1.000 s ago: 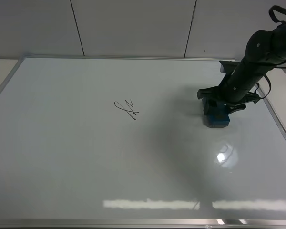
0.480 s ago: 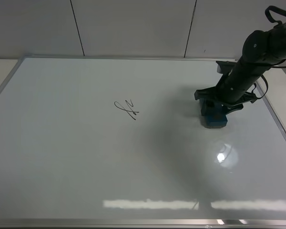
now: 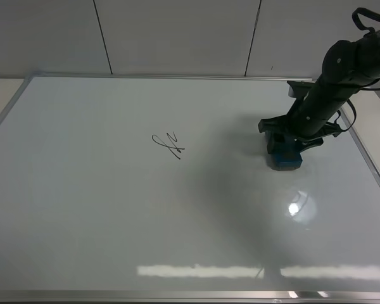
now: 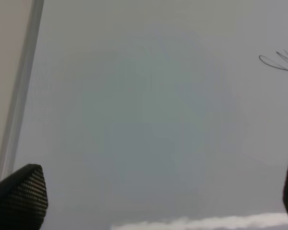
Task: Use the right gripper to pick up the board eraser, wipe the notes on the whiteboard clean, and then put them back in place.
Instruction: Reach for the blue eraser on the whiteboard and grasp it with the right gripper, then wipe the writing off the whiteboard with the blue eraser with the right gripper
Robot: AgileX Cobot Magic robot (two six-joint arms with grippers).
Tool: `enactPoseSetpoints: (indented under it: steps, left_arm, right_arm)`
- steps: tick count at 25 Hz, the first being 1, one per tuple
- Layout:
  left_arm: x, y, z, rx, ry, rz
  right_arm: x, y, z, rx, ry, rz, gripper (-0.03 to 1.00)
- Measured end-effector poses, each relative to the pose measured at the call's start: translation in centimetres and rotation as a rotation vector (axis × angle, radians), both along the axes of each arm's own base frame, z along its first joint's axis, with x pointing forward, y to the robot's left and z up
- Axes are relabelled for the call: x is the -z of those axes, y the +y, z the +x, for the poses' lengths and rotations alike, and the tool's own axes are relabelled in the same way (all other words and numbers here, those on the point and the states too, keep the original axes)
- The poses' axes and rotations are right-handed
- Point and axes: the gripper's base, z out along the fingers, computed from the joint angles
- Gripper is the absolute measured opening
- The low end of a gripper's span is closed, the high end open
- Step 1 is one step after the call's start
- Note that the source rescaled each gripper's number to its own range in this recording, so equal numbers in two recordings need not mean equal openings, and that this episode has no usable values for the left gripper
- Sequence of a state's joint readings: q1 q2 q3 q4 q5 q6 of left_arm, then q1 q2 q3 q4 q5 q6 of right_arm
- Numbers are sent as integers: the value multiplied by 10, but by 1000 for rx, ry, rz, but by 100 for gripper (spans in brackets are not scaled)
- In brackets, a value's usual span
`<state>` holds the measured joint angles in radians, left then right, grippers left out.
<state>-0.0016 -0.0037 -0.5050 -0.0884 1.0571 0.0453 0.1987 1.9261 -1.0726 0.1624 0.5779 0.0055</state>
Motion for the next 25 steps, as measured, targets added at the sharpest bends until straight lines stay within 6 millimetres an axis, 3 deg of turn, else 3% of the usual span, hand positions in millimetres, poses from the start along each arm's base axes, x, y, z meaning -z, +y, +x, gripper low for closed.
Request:
enactPoseSetpoints:
  steps: [9, 19, 25]
  left_arm:
    - [0, 0, 0, 0, 0, 0]
    - [0, 0, 0, 0, 0, 0]
    - [0, 0, 0, 0, 0, 0]
  right_arm:
    - [-3, 0, -3, -1, 23, -2, 1]
    - [-60, 5, -3, -31, -58, 19, 1]
    - [-88, 39, 2, -128, -104, 38, 1]
